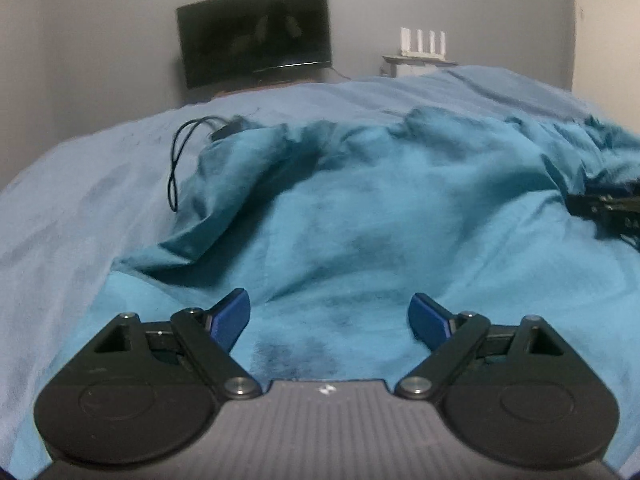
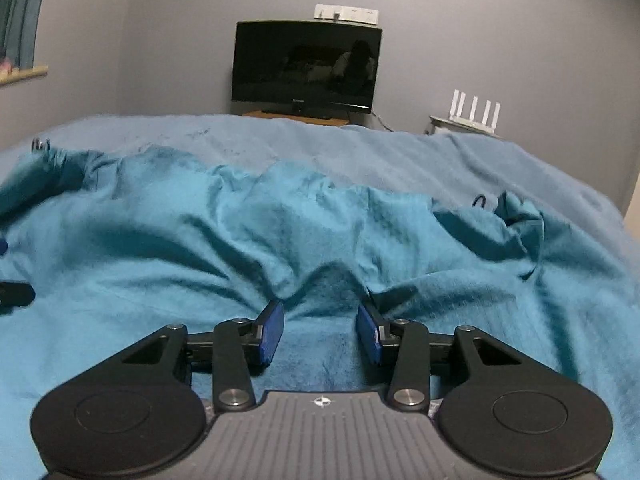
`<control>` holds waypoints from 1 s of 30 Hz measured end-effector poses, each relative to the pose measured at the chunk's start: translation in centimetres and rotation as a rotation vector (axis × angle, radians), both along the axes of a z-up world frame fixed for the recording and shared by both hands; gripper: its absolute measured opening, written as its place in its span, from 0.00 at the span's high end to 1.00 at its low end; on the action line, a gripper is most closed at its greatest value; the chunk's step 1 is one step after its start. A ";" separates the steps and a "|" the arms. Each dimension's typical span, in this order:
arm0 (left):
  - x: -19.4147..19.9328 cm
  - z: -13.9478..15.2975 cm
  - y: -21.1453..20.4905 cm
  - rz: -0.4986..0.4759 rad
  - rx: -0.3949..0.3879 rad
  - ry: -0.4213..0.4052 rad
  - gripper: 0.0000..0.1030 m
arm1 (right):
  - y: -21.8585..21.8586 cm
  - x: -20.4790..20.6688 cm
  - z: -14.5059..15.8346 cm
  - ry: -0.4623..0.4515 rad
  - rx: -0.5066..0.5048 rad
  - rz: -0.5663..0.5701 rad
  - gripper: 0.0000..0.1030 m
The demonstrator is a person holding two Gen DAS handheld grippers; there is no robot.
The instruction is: Fold large clothes
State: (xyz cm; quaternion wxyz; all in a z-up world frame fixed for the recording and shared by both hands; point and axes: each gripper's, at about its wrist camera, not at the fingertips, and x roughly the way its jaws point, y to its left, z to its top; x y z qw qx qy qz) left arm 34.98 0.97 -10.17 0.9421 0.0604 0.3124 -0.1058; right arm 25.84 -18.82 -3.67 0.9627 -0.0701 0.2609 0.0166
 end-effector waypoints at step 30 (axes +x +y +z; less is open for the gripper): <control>-17.7 5.0 6.9 0.178 -0.139 0.006 0.13 | -8.7 -21.7 3.8 -0.111 0.400 -0.314 0.27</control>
